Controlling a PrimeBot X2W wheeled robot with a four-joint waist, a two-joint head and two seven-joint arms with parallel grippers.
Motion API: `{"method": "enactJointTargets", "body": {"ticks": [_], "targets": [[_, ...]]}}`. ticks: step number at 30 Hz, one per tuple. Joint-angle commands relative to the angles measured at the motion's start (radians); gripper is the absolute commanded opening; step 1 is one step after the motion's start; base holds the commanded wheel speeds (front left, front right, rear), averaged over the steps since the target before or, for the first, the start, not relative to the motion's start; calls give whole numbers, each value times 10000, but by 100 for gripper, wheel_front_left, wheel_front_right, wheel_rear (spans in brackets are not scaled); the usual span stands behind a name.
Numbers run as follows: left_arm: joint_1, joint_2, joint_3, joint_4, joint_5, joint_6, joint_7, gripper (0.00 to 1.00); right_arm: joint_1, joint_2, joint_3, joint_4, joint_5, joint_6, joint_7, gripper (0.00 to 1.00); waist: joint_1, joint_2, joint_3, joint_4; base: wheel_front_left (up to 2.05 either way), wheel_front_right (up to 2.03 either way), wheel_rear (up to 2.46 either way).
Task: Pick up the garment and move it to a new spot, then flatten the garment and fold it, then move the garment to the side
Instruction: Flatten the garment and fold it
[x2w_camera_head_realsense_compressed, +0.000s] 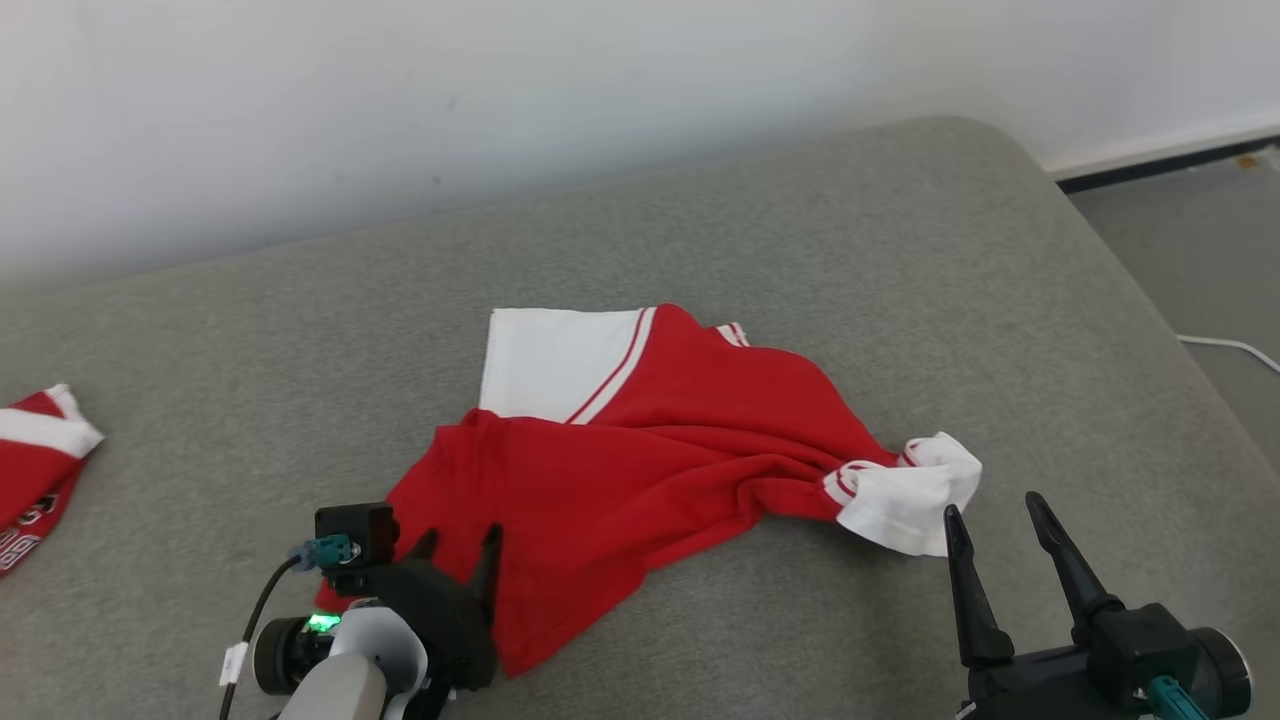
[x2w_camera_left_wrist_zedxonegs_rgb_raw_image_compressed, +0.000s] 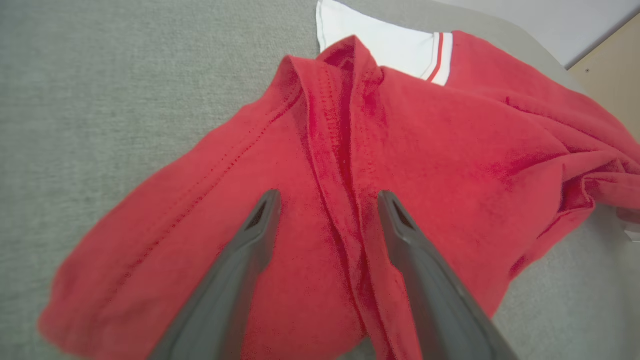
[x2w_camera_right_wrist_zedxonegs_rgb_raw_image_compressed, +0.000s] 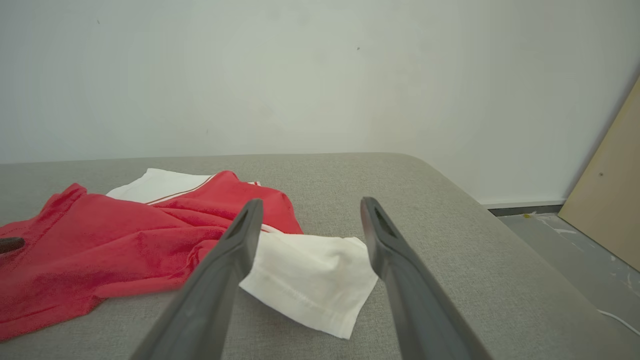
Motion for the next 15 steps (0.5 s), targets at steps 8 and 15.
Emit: {"method": "enactJointTargets", "body": {"ticks": [8,15], "targets": [[-420,25,-456,652,-892,384,197,100,-76,99,-5,214,58,-26,-188,100,-2,-1,222,-774,0,0,0],[-644,38,-794,640,-987,258,-398,0,-111,132,86,299,74,-26,-251,100,-2,-1,101,-803,0,0,0]]}}
